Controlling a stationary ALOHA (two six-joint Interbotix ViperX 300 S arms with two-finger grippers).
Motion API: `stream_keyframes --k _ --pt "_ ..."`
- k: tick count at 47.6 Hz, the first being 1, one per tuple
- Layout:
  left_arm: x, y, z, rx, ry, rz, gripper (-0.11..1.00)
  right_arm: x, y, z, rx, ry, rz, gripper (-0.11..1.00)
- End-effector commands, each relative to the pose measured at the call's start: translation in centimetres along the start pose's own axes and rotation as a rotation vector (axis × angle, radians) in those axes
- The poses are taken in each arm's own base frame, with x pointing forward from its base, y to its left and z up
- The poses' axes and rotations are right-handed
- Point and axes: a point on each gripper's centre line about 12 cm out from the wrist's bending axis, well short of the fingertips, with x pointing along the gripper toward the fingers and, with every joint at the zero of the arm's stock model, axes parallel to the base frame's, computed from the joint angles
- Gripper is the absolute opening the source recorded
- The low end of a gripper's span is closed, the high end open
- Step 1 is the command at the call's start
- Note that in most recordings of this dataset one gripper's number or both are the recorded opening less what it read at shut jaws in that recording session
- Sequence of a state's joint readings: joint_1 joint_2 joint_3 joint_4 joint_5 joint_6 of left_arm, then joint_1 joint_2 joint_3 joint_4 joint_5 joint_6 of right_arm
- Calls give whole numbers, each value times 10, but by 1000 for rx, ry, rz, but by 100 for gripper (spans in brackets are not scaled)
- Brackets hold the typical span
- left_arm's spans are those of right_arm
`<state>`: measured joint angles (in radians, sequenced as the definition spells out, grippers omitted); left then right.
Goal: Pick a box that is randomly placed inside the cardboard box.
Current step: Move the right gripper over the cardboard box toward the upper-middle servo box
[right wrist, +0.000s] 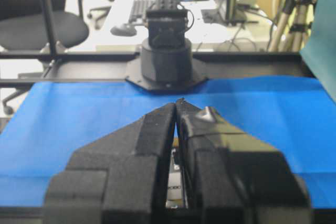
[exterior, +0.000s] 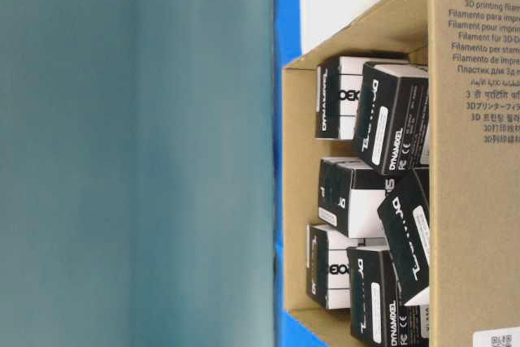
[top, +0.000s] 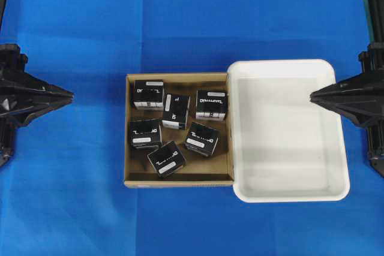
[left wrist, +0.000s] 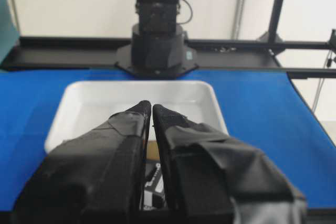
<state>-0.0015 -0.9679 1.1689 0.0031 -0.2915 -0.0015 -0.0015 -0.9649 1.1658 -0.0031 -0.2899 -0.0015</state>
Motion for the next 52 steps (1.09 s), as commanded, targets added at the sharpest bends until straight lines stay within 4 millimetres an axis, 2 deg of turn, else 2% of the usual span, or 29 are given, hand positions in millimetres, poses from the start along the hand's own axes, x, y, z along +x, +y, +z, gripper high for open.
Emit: stream_keyframes --k 1,4,6,12,23,37,45,52 --pt "5 1 11 -11 2 2 14 2 -4 0 24 3 -23 14" --pt "7 1 13 -15 37 5 16 1 -11 -1 61 34 -59 8" --pt "8 1 13 -14 67 7 11 1 -14 -1 86 58 -80 5" --pt "9 2 17 -17 136 9 -1 2 -24 2 158 156 -136 5" --pt "9 0 15 -18 187 4 -3 17 -27 10 219 359 -152 5" --pt "11 3 8 -20 274 20 -3 57 -31 21 284 617 -167 5" --pt "10 4 6 -21 351 22 -3 78 -38 18 283 819 -191 5" --pt "5 4 6 -54 438 34 -3 101 -43 16 290 922 -199 5"
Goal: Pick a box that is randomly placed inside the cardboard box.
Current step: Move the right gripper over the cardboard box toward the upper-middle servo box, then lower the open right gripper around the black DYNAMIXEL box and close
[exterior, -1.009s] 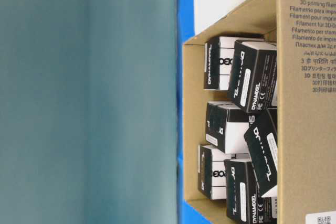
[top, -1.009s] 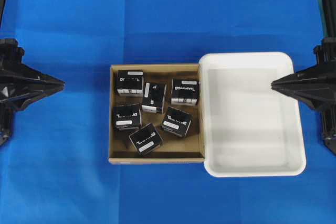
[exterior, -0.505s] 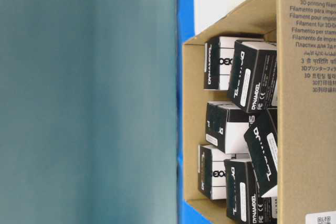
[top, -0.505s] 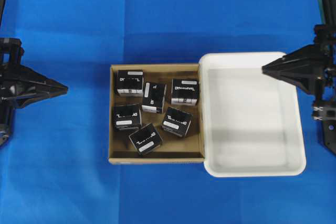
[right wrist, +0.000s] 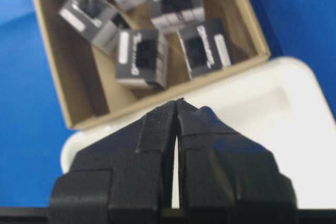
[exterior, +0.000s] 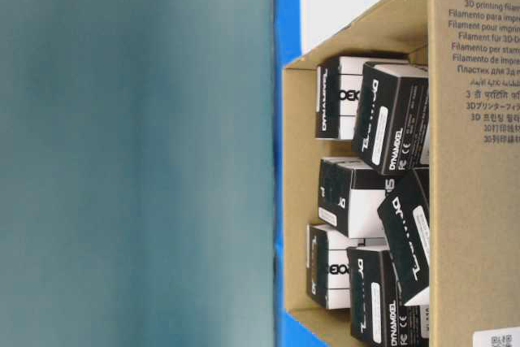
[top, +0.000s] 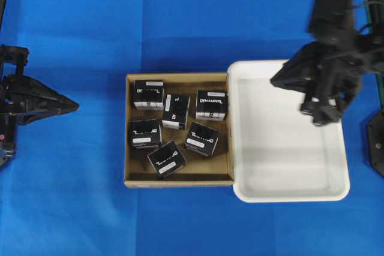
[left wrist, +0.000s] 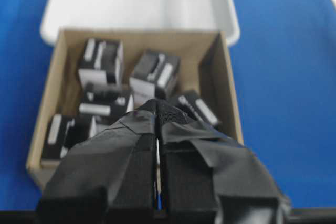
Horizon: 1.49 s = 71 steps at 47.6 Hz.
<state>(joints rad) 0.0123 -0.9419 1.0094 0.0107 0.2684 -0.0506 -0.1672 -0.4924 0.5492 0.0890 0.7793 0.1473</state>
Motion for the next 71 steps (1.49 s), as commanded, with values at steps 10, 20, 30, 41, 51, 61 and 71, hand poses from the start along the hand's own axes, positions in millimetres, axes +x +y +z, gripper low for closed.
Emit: stream_keyframes --k 10,20,30,41,51,61,71 --pt "-8 1 8 -48 56 11 -3 31 6 41 0 145 -26 5" --pt "-15 0 13 -55 29 8 -3 57 8 63 -23 312 -57 5" --pt "-21 0 13 -62 35 8 -3 97 6 75 -105 434 -67 5" --pt "-24 0 11 -70 52 7 -3 135 17 92 -252 430 -26 5" --pt "-22 -1 10 -107 61 6 -3 165 17 91 -314 452 -13 6" --pt "-22 -6 9 -99 65 -19 -3 184 13 88 -347 437 -7 9" --pt "-18 -9 7 -93 82 -35 -3 197 8 80 -344 431 -9 29"
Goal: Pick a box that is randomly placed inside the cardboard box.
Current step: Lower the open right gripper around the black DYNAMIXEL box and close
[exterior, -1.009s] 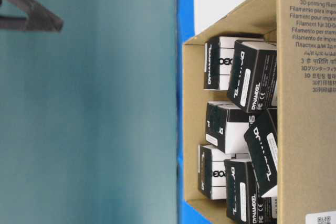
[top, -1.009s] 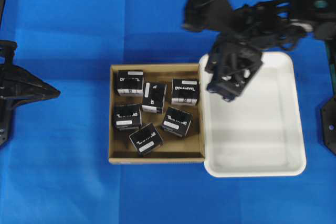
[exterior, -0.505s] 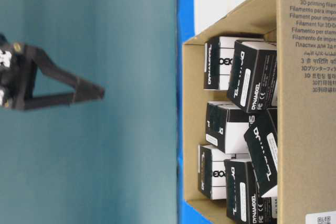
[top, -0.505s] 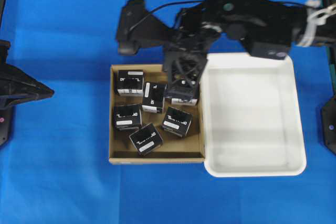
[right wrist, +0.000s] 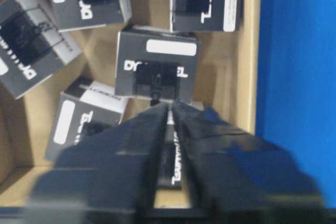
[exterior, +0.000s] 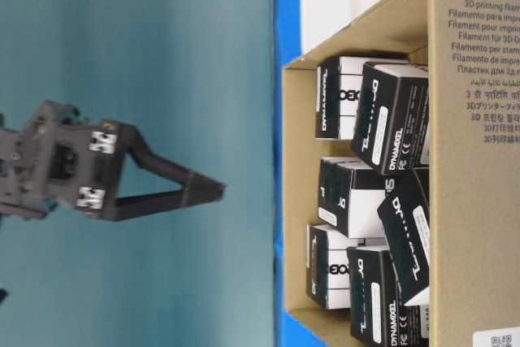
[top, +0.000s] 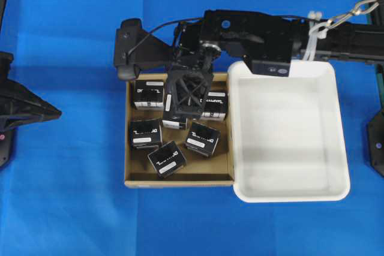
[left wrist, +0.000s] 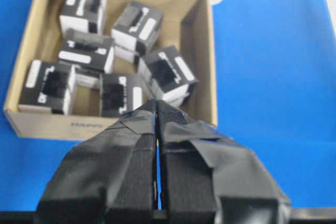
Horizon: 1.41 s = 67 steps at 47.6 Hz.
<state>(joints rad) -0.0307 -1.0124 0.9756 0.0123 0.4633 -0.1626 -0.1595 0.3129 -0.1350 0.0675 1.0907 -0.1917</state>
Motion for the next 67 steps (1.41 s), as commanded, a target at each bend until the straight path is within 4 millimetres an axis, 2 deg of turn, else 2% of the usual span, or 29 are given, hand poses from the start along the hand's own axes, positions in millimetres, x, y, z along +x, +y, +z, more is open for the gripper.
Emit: stream_keyframes --k 1,10,13,15,31,50,67 --pt "2 -3 7 1 -10 -8 -3 7 0 0 3 -4 -1 33" --pt "9 -6 3 11 19 -23 -3 20 -1 -4 12 -22 -10 86" --pt "10 -7 3 11 18 -25 -3 24 0 -5 14 -29 -11 97" --pt "10 -7 4 13 13 -25 -3 27 1 -6 17 -29 -11 100" --pt "11 -7 3 13 18 -26 -3 55 12 -10 64 5 0 100" --pt "10 -7 4 11 13 -26 -3 79 6 -14 74 26 -2 100" --pt "11 -7 4 12 10 -28 -3 103 7 -29 81 37 -4 100"
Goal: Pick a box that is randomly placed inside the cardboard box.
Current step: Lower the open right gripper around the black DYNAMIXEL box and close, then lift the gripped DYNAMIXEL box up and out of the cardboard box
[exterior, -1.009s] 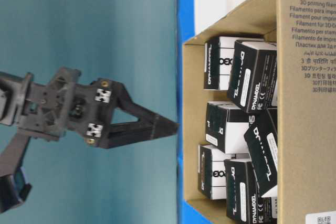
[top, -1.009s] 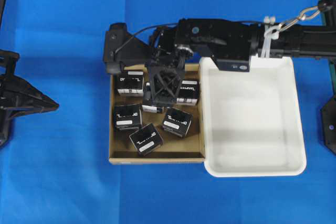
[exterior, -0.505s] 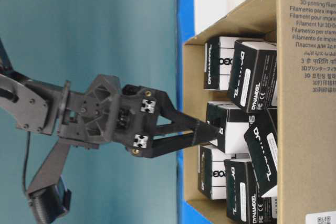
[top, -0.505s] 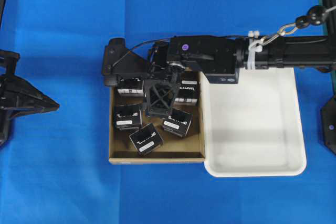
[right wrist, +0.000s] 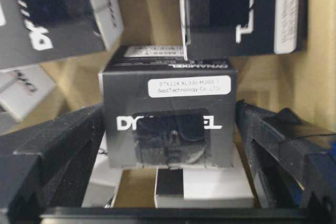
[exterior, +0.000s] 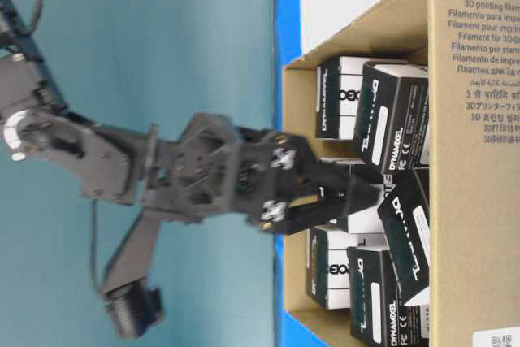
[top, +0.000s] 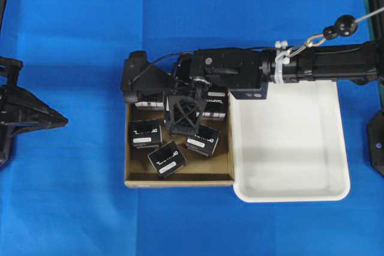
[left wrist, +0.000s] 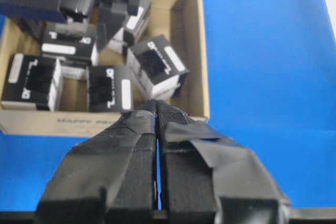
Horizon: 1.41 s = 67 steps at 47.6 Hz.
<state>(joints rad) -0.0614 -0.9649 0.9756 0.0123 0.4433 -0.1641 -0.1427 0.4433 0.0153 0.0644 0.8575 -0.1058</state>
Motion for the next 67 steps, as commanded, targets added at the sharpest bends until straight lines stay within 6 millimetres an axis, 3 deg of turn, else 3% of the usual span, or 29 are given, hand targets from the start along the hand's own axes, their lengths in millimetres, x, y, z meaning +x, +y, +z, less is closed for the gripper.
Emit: stream_keyframes --k 1,28,32,37,40,54,67 --pt "0 -1 7 0 -20 -4 -3 6 1 -1 -2 -18 -3 100" --pt "1 -2 10 0 -45 -8 -3 13 6 -3 26 -45 0 98" --pt "3 -2 9 1 -39 -7 -3 12 10 -2 31 -48 2 93" --pt "4 -1 8 0 -33 -5 -3 12 18 -1 15 -51 6 76" --pt "5 -1 8 0 -30 -5 -3 9 19 0 15 -57 7 75" --pt "5 -1 7 2 -29 -5 -3 -29 13 11 61 -114 3 75" --pt "5 -2 9 -1 -41 -8 -3 -96 -4 22 110 -174 -6 75"
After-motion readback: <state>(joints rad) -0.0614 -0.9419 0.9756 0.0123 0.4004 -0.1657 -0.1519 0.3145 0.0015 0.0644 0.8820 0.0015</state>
